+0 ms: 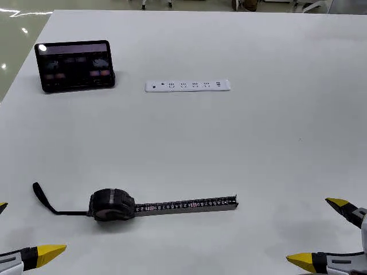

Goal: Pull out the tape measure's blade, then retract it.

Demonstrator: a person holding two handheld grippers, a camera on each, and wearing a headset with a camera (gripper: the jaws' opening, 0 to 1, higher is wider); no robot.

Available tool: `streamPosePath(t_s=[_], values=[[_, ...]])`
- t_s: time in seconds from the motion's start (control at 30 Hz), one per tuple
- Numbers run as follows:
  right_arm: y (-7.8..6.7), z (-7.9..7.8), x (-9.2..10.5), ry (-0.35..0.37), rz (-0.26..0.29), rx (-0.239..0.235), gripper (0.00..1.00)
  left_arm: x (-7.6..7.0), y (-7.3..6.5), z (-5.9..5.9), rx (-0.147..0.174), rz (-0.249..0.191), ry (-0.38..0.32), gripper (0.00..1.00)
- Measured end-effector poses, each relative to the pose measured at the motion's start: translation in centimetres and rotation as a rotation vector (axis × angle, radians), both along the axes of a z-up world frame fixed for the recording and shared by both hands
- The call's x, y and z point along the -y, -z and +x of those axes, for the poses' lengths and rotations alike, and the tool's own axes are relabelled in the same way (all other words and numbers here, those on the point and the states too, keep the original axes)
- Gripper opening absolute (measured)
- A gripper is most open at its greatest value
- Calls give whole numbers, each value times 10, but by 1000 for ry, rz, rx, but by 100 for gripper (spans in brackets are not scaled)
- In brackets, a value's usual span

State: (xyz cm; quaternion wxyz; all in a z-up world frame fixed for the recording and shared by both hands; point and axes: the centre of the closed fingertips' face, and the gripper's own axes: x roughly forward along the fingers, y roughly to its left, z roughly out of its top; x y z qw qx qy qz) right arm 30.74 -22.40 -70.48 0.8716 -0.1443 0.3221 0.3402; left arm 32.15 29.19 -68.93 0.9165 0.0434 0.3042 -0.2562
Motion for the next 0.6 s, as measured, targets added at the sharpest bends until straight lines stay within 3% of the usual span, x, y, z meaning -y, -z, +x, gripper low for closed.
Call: streamPosePath(t_s=[0.2, 0.43, 0.6], values=[[0, 0, 6, 15, 11, -2, 100, -5, -5, -2, 6, -7, 0, 100], [1, 3, 1, -8, -9, -14, 100, 1, -1, -2, 6, -17, -16, 100], [1, 4, 5, -21, -29, -17, 100, 3, 3, 0, 3, 6, 4, 100]])
